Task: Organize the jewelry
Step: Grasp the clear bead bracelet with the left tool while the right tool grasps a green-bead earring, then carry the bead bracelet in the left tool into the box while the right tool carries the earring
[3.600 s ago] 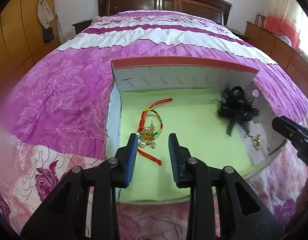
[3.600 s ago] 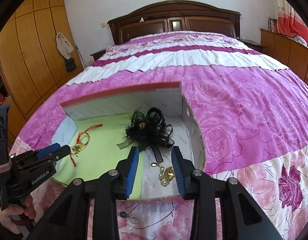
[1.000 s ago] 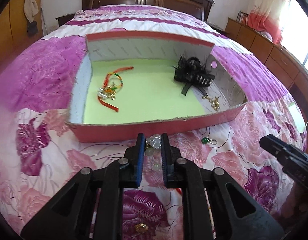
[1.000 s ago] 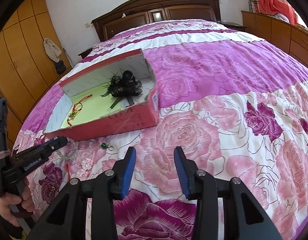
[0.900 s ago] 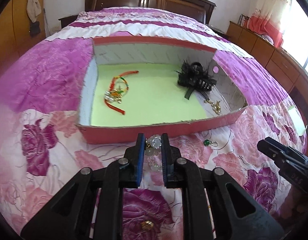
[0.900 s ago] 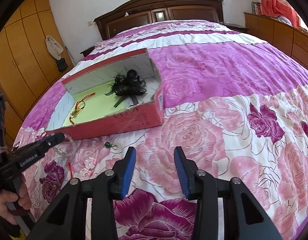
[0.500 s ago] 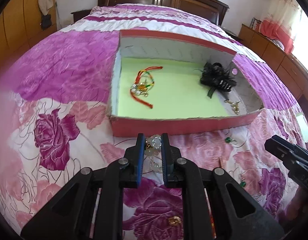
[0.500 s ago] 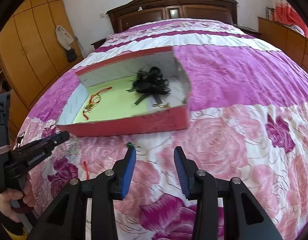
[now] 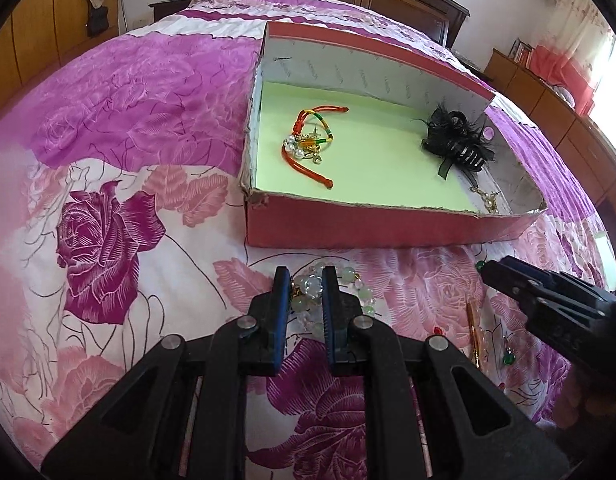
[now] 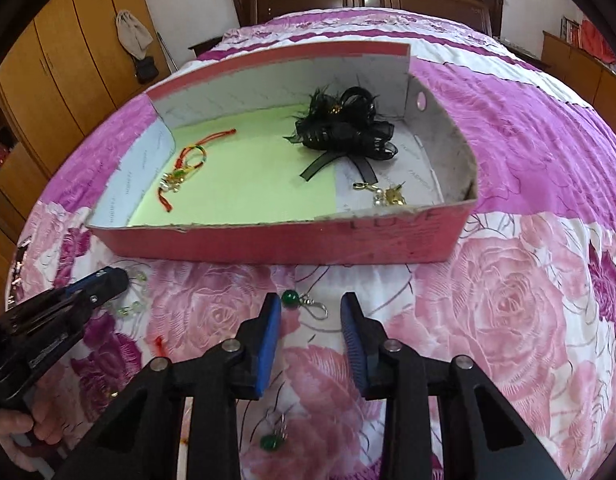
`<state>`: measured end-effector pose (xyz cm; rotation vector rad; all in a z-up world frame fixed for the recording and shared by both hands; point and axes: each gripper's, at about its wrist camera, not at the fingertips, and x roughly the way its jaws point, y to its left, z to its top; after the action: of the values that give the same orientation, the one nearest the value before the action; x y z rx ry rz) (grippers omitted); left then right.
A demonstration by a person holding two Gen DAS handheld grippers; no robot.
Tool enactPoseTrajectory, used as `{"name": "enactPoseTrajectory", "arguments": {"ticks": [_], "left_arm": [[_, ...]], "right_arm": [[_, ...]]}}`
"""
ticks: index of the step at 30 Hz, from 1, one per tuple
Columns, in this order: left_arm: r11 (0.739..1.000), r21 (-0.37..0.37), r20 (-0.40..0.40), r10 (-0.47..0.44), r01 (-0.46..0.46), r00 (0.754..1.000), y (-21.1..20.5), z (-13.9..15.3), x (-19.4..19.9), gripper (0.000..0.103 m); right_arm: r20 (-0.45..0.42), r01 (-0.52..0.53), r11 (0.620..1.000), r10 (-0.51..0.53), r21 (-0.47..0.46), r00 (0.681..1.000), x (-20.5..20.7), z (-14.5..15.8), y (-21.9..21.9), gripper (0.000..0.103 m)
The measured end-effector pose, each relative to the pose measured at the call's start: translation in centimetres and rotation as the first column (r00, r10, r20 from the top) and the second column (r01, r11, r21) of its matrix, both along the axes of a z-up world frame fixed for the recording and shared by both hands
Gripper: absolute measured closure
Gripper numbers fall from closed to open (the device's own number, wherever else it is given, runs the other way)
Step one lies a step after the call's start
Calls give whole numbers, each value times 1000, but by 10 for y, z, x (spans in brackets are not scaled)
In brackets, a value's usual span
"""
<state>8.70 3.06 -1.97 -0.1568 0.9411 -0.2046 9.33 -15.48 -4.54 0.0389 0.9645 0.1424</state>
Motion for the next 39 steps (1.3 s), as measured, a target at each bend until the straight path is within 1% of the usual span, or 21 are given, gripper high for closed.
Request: {"name": "enactPoseTrajectory", "arguments": {"ticks": [6,11,14,17,24,30,31,32,39], "left_arm": [[1000,-13,-4,0,0,1000,2,-3,2,96],[1000,-14,-3,0,0,1000,2,-4,1,96],[1000,-12,-2,1,-1,1000,2,-3,1,96],[1000,-10,6,1,-1,1000,3,1,-2,96],[1000,-2,42,-8,8,999,0,15,-10,96],[1000,-1,71,-9,9,997,0,28,-19,96],[1000,-3,76,-9,9,997,0,30,-20,96],[1000,-3,81,-9,9,997,0,32,-21,100],[1000,-8,124,-20,22,992,-6,49,-30,101]], "right_arm": [[-5,-8,999,8,-43,1000,8,-11,6,72],[2,-31,997,31,-76,1000,7,-16,12,88],[10,-40,996,41,-84,999,4,-15,14,88],[14,-35,998,36,-58,999,0,-12,11,92],[37,-23,1000,22,10,999,-14,1,-1,92],[87,-28,996,21,81,996,-30,18,-8,92],[96,-30,995,21,90,995,-33,22,-10,92],[106,-32,995,21,98,994,-36,26,-12,92],[154,-24,990,2,140,988,-53,43,-25,92]]}}
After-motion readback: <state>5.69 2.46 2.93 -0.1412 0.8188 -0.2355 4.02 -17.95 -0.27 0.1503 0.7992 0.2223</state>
